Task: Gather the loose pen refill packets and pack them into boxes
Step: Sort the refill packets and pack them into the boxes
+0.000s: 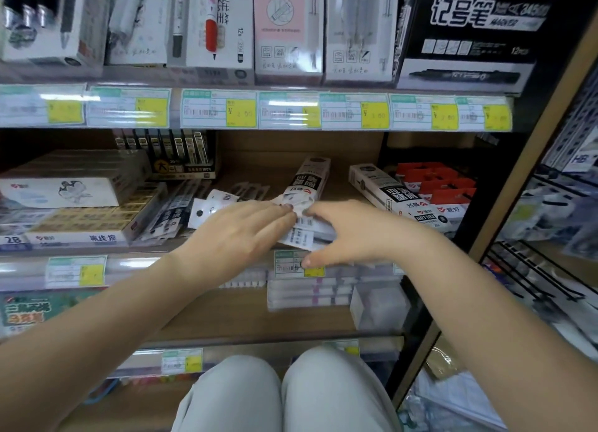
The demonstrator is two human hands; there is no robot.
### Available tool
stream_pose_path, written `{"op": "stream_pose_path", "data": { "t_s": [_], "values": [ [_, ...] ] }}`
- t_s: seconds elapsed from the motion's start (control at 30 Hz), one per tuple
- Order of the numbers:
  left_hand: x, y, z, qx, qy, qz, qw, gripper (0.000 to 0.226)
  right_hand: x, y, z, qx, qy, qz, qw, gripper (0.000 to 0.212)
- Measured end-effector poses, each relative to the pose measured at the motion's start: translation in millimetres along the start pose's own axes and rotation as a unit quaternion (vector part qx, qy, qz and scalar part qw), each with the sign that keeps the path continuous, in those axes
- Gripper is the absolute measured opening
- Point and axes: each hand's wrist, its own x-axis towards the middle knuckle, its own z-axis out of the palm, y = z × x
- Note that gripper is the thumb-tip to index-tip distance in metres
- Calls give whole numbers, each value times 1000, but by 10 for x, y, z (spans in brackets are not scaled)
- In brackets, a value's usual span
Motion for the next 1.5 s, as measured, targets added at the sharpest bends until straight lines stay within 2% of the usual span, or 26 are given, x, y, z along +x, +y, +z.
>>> {"op": "stream_pose_path", "data": {
  "t_s": [0.1, 0.27, 0.37, 0.43, 0.5, 0.57, 0.67, 0.7, 0.8, 0.9, 0.97, 1.03, 1.17, 1.27, 1.43, 1.5],
  "values": [
    [-3, 61, 28, -7, -7, 12, 1000, 32, -14, -1, 102, 57, -51, -16, 997, 60],
    [1, 122, 133, 9, 28, -30, 999, 22, -24, 8, 341, 134, 24, -2, 991, 30],
    [-22, 198, 194, 65, 59, -141, 986, 25, -19, -26, 509, 169, 77, 12, 983, 21],
    [-70, 312, 209, 47, 82, -256, 962, 49, -27, -48, 646, 200, 117, 24, 972, 17],
    [-129, 505, 215, -20, 126, -349, 928, 63, -48, -72, 814, 234, 165, 39, 957, 17],
    [-200, 758, 266, -134, 173, -418, 881, 61, -78, -103, 992, 269, 205, 58, 939, 16],
    [-262, 1097, 348, -317, 195, -543, 753, 45, -97, -169, 1278, 275, 244, 84, 926, 19],
    [-280, 1182, 378, -345, 194, -566, 723, 37, -97, -192, 1376, 271, 254, 85, 925, 22],
    [-336, 1347, 422, -399, 202, -573, 687, 23, -104, -270, 1652, 285, 265, 75, 918, 28],
    [-371, 1436, 424, -436, 190, -568, 672, 25, -112, -297, 1829, 293, 288, 65, 909, 29],
    [-386, 1445, 435, -457, 169, -587, 647, 26, -110, -304, 1879, 276, 299, 56, 912, 29],
    [-379, 1441, 446, -487, 164, -604, 610, 24, -99, -313, 1908, 268, 300, 45, 914, 29],
    [-340, 1405, 420, -570, 207, -617, 501, 22, -81, -337, 1924, 296, 296, 30, 908, 35],
    [-338, 1345, 374, -599, 231, -632, 434, 23, -87, -345, 1936, 325, 286, 16, 901, 39],
    [-344, 1319, 372, -642, 242, -627, 369, 20, -117, -352, 1935, 362, 307, -3, 880, 37],
    [-329, 1327, 383, -645, 245, -634, 348, 22, -122, -347, 1927, 379, 302, 0, 875, 26]
  ]
}}
